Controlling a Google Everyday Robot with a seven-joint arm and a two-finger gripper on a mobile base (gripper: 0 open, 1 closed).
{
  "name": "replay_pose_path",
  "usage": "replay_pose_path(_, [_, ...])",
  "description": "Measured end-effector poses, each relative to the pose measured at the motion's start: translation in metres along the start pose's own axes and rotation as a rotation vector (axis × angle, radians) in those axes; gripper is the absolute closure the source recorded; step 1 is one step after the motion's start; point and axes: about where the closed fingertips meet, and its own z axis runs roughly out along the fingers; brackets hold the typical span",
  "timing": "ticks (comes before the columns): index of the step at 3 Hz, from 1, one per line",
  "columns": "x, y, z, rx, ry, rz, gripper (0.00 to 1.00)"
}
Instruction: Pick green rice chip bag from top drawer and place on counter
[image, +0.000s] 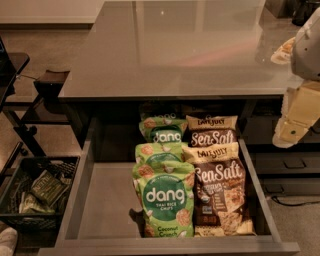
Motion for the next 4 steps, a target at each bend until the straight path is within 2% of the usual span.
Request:
replay_pose_path(2, [0.001, 0.011, 0.015, -0.013, -0.02, 0.021, 0.0])
replay_pose_path(3, [-0.004, 0.041, 0.047, -0.043, -0.089, 0.06, 0.0])
replay_pose_path(4, [-0.001, 0.081, 0.102, -0.115, -0.123, 0.096, 0.0])
